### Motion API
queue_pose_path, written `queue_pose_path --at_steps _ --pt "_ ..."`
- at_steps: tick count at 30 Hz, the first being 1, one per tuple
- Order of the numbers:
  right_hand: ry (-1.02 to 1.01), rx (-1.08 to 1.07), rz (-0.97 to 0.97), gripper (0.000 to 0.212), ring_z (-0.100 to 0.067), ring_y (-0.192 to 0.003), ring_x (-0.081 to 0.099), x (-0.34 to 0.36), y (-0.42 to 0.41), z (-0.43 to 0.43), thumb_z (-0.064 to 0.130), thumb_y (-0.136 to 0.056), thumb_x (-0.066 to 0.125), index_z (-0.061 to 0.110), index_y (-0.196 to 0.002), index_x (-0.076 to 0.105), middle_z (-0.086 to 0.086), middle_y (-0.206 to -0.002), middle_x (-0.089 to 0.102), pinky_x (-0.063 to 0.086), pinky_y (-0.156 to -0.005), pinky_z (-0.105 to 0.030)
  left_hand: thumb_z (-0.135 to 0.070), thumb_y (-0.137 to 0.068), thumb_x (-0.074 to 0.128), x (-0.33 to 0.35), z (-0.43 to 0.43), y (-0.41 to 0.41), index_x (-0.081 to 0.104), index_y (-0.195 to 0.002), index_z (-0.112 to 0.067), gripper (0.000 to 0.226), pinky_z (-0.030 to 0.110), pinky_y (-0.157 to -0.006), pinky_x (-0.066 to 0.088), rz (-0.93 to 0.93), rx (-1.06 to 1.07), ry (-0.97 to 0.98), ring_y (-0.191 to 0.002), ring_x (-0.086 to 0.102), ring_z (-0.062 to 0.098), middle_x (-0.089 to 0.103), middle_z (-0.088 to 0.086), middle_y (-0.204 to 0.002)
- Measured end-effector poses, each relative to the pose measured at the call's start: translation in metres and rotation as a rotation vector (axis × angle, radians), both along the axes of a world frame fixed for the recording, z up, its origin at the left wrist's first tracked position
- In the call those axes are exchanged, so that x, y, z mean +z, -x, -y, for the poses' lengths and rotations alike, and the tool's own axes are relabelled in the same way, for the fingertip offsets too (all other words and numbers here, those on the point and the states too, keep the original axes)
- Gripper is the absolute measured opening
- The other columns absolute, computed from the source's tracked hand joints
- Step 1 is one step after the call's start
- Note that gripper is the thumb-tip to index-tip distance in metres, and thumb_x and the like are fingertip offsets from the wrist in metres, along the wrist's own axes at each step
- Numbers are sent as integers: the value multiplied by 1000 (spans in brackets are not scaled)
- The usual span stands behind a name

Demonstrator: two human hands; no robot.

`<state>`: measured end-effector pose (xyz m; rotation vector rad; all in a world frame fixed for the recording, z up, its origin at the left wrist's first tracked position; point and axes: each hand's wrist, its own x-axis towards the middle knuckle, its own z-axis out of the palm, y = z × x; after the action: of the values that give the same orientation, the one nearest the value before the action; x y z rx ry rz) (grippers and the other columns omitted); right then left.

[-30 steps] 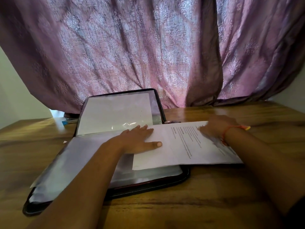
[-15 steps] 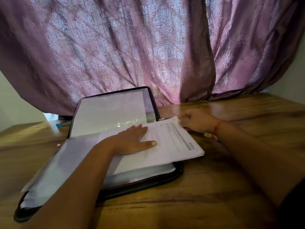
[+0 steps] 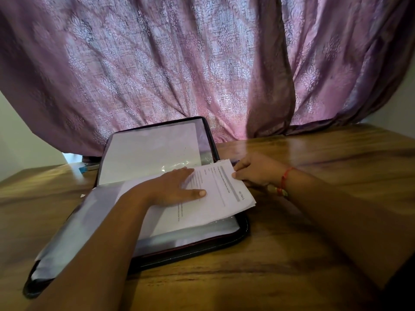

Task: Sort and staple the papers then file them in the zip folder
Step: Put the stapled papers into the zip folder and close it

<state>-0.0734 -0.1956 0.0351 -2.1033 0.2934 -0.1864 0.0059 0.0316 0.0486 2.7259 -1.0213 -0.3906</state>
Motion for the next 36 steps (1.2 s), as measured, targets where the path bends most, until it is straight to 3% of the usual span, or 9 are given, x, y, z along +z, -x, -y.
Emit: queue_pose_path --at_steps 4,6,9,11,14,19,27,32,36 --pt "-390 70 -13 22 -22 -90 67 -8 -1 -13 -8 -90 61 -7 -111 65 -21 -110 66 60 -65 -21 -64 -90 57 0 1 -2 20 -158 -31 85 43 -113 36 -6 49 11 -146 37 24 27 -6 -165" --pt "-302 84 -8 24 -20 -90 67 -7 1 -17 -3 -89 65 -1 -113 66 -17 -110 67 59 -63 -20 -73 -82 57 -2 -2 -6 19 -159 -33 95 47 -116 33 -8 56 6 -147 35 23 25 -9 -165" --pt "-121 61 28 17 -14 -65 64 -9 -2 -17 5 -87 70 10 -103 70 -12 -97 71 54 -54 -18 -77 -77 56 -2 -3 -9 19 -159 -32 101 45 -118 32 -17 51 4 -146 35 21 28 -8 -164" --pt "-91 36 69 13 -14 -61 65 -13 -7 -18 6 -84 74 17 -90 70 -8 -87 71 57 -61 -24 -75 -78 57 -1 -2 -7 19 -159 -32 99 44 -118 32 -27 49 9 -146 36 21 29 -8 -164" --pt "-132 21 105 16 -23 -72 73 -16 -11 -23 4 -76 81 17 -81 72 -8 -82 73 61 -75 -41 -70 -84 59 -1 0 -7 19 -159 -32 93 43 -117 32 -32 63 6 -147 35 23 27 -7 -165" --pt "-60 50 87 15 -17 -66 67 -12 -9 -26 9 -82 77 21 -84 67 -5 -87 71 53 -56 -24 -60 -91 60 0 1 -5 22 -158 -31 83 39 -115 34 -44 64 27 -146 36 22 30 -7 -163" --pt "-221 44 139 22 -30 -84 72 -14 -12 -27 -4 -76 78 11 -86 66 -16 -88 72 60 -73 -39 -75 -76 59 0 -1 -11 18 -158 -35 100 44 -115 36 -70 67 25 -146 37 24 26 -9 -165" --pt "-87 7 179 26 -24 -76 73 -22 -14 -30 8 -71 83 18 -86 64 -6 -74 74 61 -77 -45 -70 -82 62 -2 -3 -15 18 -159 -34 96 45 -119 30 -54 73 30 -150 30 24 21 -9 -167" --pt "-215 44 165 23 -25 -67 66 -22 -16 -34 -3 -80 69 12 -94 60 -12 -74 68 58 -73 -43 -73 -79 64 -3 -5 -18 17 -160 -34 101 44 -118 30 -60 72 21 -150 29 24 21 -10 -167"
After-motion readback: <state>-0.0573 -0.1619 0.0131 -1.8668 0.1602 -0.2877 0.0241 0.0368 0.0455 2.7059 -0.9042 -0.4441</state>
